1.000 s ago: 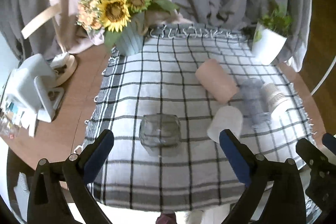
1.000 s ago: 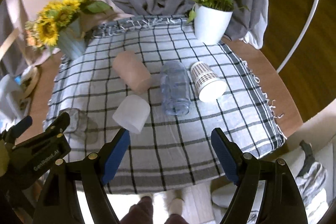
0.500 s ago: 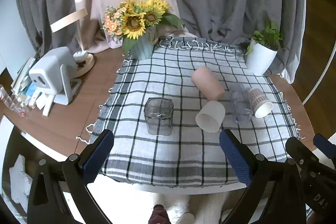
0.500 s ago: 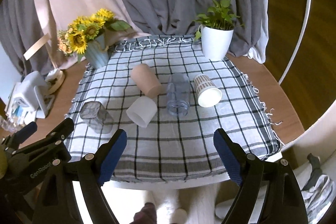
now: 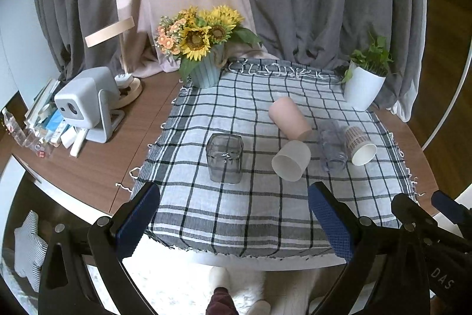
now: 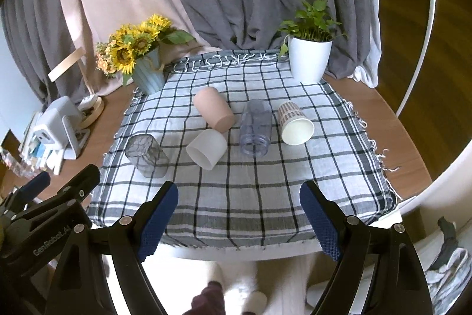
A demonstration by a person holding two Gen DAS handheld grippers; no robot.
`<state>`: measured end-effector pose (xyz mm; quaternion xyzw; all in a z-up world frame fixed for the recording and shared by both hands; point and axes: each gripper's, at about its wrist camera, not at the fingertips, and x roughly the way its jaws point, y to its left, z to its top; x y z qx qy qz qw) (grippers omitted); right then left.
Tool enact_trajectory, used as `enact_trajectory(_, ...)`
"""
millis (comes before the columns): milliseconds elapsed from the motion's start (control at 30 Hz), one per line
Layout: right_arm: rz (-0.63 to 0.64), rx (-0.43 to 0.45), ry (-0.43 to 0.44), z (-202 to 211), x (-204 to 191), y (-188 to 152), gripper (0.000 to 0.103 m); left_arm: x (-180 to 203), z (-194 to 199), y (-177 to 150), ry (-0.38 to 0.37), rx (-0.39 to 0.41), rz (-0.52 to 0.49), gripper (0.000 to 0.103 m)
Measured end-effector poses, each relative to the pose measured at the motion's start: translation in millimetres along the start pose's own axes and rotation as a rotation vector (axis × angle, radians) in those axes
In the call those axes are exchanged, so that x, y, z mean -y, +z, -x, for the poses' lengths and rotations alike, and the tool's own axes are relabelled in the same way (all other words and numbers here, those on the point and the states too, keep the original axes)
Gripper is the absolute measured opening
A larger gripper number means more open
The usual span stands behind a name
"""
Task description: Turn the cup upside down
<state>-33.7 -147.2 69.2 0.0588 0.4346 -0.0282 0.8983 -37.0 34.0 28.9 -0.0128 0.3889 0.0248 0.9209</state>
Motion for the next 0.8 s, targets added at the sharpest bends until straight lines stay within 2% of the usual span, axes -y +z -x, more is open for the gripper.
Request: enact_trajectory(800,0.003,0.009,-0.009,7.6,5.3,-1.9,0.087,5.2,4.5,-3.4,0.001,-0.004,0.026,0.102)
